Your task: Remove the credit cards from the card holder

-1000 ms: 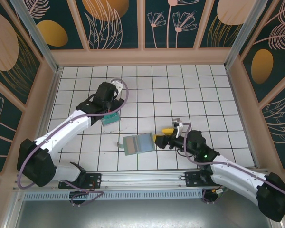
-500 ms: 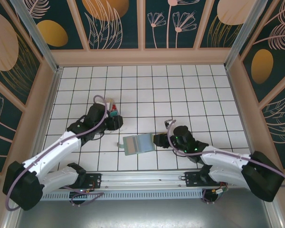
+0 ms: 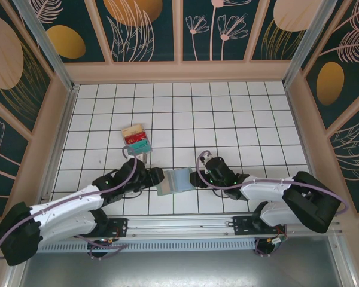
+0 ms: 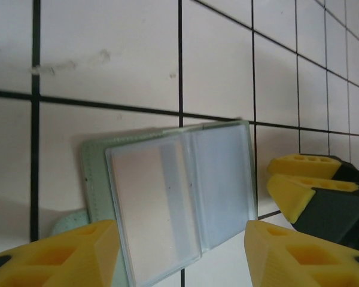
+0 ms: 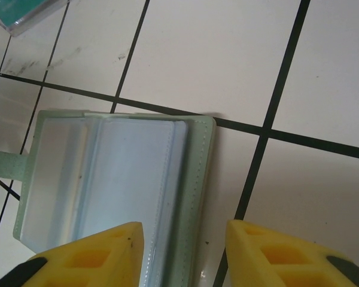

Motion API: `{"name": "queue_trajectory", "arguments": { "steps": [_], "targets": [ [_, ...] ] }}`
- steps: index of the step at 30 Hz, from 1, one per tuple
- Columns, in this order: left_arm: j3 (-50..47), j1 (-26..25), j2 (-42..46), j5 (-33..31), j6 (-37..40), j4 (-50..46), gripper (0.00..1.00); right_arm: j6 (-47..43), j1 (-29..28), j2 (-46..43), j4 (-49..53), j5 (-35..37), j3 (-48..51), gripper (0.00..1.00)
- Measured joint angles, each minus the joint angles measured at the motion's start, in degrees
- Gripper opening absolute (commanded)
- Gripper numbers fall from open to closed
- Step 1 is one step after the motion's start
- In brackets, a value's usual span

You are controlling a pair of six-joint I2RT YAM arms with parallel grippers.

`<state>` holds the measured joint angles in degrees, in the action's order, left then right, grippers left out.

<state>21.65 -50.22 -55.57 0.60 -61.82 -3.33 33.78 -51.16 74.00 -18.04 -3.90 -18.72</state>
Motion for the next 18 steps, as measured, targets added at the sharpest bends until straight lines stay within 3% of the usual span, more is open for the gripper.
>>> {"name": "queue_trajectory", "arguments": {
  "steps": [7,18],
  "targets": [
    [-0.2,-3.3,-8.0,-2.3,-4.5,4.0,0.58,0.0,-0.3,1.7,0.1,-0.2,-0.9,0.37],
    [-0.2,-3.6,-10.8,-2.6,-6.5,7.7,0.58,0.0,-0.4,2.4,0.1,-0.7,-1.3,0.35]
  ]
}}
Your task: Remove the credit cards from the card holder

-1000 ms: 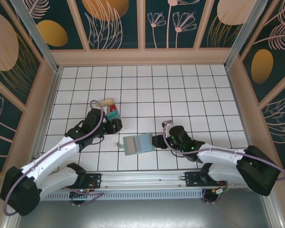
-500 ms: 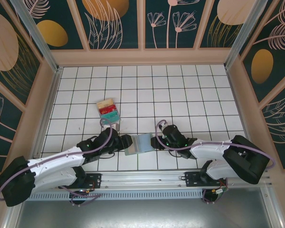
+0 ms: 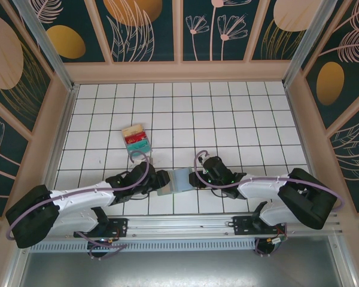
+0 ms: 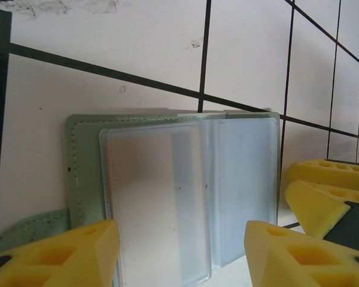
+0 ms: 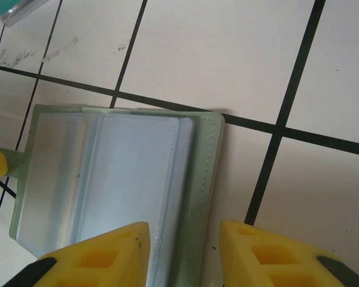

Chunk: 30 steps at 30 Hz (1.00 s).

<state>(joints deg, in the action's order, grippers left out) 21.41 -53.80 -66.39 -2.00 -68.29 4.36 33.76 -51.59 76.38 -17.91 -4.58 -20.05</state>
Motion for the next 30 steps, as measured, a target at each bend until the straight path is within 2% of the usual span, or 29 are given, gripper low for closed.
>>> {"name": "queue_trajectory", "arguments": {
  "steps": [30],
  "targets": [
    [0.7,-0.6,-5.2,1.9,-0.1,3.0,0.58,0.0,-0.2,1.7,0.0,-1.5,-0.5,0.34]
  ]
}}
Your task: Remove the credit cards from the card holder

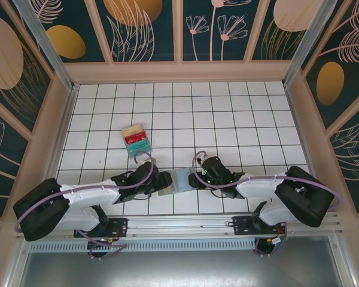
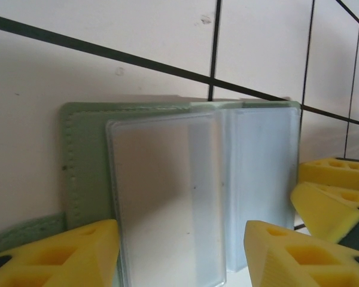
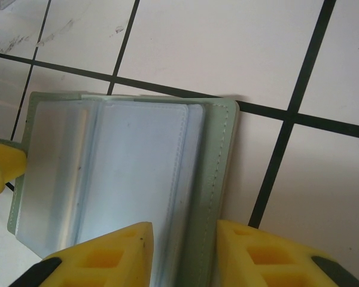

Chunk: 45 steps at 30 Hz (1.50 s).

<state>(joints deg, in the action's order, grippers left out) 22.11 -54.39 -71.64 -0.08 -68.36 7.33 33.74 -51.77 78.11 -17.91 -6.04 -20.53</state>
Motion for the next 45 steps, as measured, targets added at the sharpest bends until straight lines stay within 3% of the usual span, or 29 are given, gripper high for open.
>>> {"name": "queue_trajectory", "arguments": {
  "steps": [20,34,41,45],
  "targets": [
    [2.9,-0.8,-1.4,2.9,1.6,3.2,0.62,0.0,0.0,0.3,0.0,0.0,-0.1,0.34],
    [2.4,-0.8,-0.2,1.7,1.9,1.9,0.61,0.0,-0.1,-3.5,1.4,2.8,-0.1,0.45],
    [2.1,-1.0,2.3,-0.9,4.1,-2.4,0.50,0.3,-0.1,-12.4,2.1,4.7,0.4,0.43],
    [1.1,-1.0,2.3,-2.1,5.3,-2.9,0.29,1.5,-0.1,-13.8,2.1,3.3,0.2,0.33]
  ]
}}
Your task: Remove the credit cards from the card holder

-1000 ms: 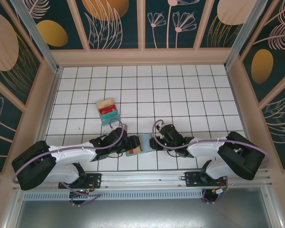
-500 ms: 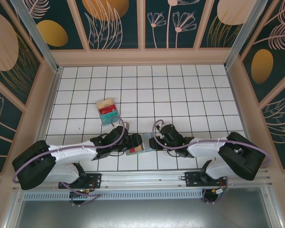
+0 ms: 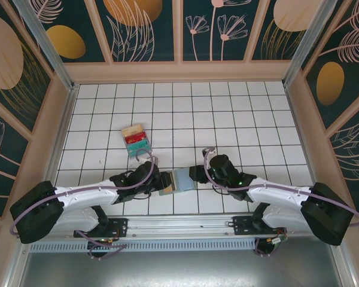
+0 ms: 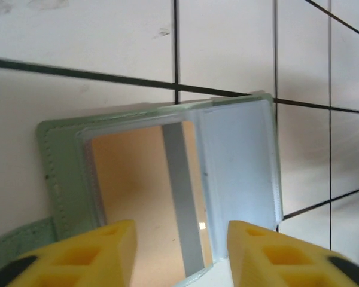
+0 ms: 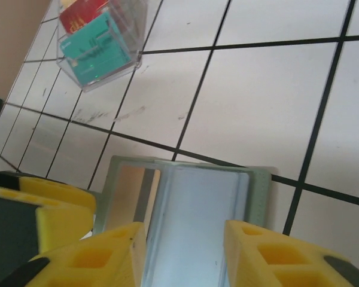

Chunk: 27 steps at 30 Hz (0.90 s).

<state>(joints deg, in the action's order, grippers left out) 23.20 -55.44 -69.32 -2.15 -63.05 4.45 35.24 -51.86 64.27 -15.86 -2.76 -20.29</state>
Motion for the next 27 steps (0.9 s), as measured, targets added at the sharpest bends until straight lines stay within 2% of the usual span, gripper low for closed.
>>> {"name": "queue_trajectory", "arguments": {
  "steps": [2,5,13,27],
  "targets": [
    [-0.4,0.0,-0.7,-0.2,0.6,0.0,0.18,1.0,0.0,0.8,-0.3,-1.8,-0.3,0.30],
    [-0.8,0.0,-2.4,-0.2,1.5,0.0,0.13,2.7,0.0,3.8,-1.5,-5.0,-1.3,0.29],
    [-1.2,0.0,-3.1,-1.2,2.0,0.0,0.14,5.6,-0.4,12.0,-5.0,-10.7,-3.8,0.28],
    [-1.0,0.0,-6.9,0.2,2.1,4.7,0.12,7.4,-0.8,18.1,-7.5,-14.1,-4.9,0.28]
  ]
}}
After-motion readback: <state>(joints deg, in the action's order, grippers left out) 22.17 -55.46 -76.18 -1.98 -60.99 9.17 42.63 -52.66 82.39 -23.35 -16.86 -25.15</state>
